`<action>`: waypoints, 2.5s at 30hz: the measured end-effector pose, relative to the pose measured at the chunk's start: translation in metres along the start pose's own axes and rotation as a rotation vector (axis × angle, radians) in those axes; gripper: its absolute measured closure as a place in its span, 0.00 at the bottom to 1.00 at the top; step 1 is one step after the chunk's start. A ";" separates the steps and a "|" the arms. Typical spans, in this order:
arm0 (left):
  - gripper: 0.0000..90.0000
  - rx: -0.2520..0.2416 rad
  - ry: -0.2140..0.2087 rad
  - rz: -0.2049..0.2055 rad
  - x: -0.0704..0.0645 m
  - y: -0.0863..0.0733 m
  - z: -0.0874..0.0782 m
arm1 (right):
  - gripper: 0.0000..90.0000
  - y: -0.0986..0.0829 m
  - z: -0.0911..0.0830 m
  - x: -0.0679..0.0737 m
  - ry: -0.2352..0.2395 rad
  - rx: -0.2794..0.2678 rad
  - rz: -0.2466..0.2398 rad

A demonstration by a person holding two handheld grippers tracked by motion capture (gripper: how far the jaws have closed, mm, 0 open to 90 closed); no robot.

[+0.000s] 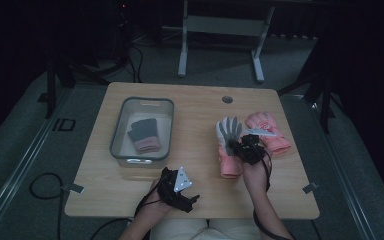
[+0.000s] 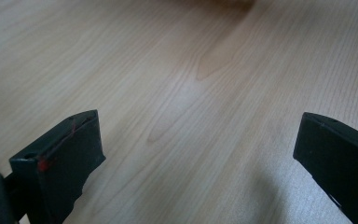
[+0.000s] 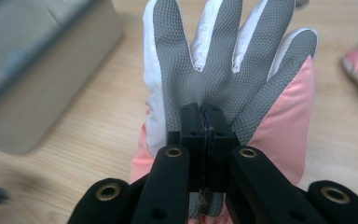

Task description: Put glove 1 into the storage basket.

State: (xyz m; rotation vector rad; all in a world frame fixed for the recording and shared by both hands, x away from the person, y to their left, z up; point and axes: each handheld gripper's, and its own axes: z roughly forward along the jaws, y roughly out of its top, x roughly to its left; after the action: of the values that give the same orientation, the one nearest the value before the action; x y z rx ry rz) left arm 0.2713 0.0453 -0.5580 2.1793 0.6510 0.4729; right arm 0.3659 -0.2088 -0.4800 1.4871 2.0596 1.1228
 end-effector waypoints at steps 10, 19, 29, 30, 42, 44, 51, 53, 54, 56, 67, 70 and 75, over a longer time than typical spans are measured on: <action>0.01 0.005 0.000 -0.001 -0.001 -0.001 0.002 | 0.98 -0.025 0.043 0.002 -0.010 0.107 0.002; 0.01 0.010 -0.019 -0.010 -0.001 -0.001 0.003 | 0.92 -0.027 0.055 0.005 -0.003 0.141 -0.038; 0.01 0.012 -0.026 -0.004 -0.001 -0.003 0.001 | 0.80 0.012 0.007 -0.016 0.025 -0.016 -0.071; 0.01 0.011 -0.027 -0.005 -0.001 -0.003 0.001 | 0.79 0.017 0.002 -0.025 0.011 -0.025 -0.088; 0.01 0.003 -0.029 -0.003 -0.001 -0.003 0.001 | 0.76 0.048 -0.004 -0.149 -0.148 -0.001 -0.231; 0.01 0.008 -0.026 -0.002 -0.002 -0.002 0.001 | 0.76 0.049 -0.001 -0.155 -0.161 0.019 -0.234; 0.01 0.008 -0.013 0.005 -0.003 -0.002 -0.001 | 0.68 0.041 0.040 -0.178 -0.190 0.135 -0.253; 0.01 0.012 -0.015 0.006 -0.003 -0.002 0.000 | 0.68 0.036 0.050 -0.181 -0.202 0.161 -0.263; 0.01 0.012 -0.015 0.006 -0.003 -0.002 0.000 | 0.69 0.034 0.052 -0.182 -0.205 0.172 -0.269; 0.01 0.013 -0.012 0.006 -0.002 -0.002 0.000 | 0.69 0.032 0.056 -0.183 -0.205 0.183 -0.280; 0.01 -0.004 -0.011 -0.015 0.000 -0.001 -0.003 | 0.96 0.037 0.060 -0.193 -0.151 0.250 -0.168; 0.01 0.003 -0.012 -0.012 0.000 -0.001 -0.002 | 0.97 0.046 0.044 -0.191 -0.168 0.220 -0.121; 0.01 0.014 -0.010 -0.007 -0.001 -0.001 -0.001 | 0.98 0.053 0.009 -0.180 -0.172 0.138 -0.082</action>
State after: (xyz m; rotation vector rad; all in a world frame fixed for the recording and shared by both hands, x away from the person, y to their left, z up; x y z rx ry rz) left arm 0.2698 0.0458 -0.5586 2.1907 0.6575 0.4545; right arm 0.4733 -0.3623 -0.4730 1.4907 2.0929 0.8058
